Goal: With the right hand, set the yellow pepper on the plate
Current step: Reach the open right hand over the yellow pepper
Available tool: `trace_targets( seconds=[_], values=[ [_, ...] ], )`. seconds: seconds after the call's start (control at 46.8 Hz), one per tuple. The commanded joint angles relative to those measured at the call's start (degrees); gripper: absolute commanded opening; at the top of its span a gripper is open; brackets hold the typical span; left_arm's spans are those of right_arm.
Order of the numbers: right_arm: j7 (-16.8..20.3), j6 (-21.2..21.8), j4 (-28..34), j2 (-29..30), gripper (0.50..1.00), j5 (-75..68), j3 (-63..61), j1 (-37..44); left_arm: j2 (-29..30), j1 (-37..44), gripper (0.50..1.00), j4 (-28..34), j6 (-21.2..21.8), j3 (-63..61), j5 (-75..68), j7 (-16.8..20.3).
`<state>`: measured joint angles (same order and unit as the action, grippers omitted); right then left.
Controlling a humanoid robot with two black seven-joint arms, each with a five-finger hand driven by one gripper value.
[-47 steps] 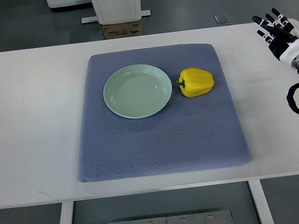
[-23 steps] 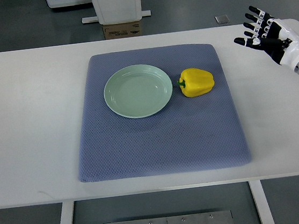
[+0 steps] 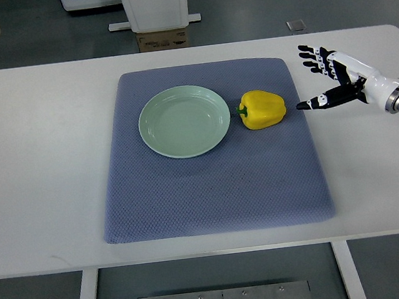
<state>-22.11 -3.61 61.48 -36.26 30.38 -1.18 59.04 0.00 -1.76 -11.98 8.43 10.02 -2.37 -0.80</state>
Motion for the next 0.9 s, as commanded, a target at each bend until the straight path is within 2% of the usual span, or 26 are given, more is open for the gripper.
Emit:
trace_targets(
  seconds=[0.0,0.15,0.235,0.556,0.769,0.876],
  values=[
    [-0.1,-2.4,0.0,0.5,0.998,0.0,6.7,4.4,0.0,0.0,1.000,-0.1,0.1,0.0,0.0,0.0],
    [-0.1,-8.2,-0.3,4.0,0.995,0.0,18.5,11.4,0.0,0.0,1.000,0.0,0.1,0.0,0.0,0.0],
    [0.0,-10.0,-0.4,5.6,0.993,0.0,23.1,13.9,0.0,0.0,1.000,-0.1,0.0,0.0,0.0,0.0],
    [0.6,-10.4,-2.2,10.2,0.993,0.1,25.1,14.8,0.0,0.0,1.000,-0.1,0.0,0.0,0.0,0.0],
    [1.4,-10.6,-5.5,14.3,0.956,-0.1,29.6,16.2,0.0,0.0,1.000,0.0,0.0,0.0,0.0,0.0],
    [1.5,-10.7,-7.4,16.0,0.954,-0.1,30.0,16.4,0.0,0.1,1.000,0.0,0.0,0.0,0.0,0.0]
  ],
)
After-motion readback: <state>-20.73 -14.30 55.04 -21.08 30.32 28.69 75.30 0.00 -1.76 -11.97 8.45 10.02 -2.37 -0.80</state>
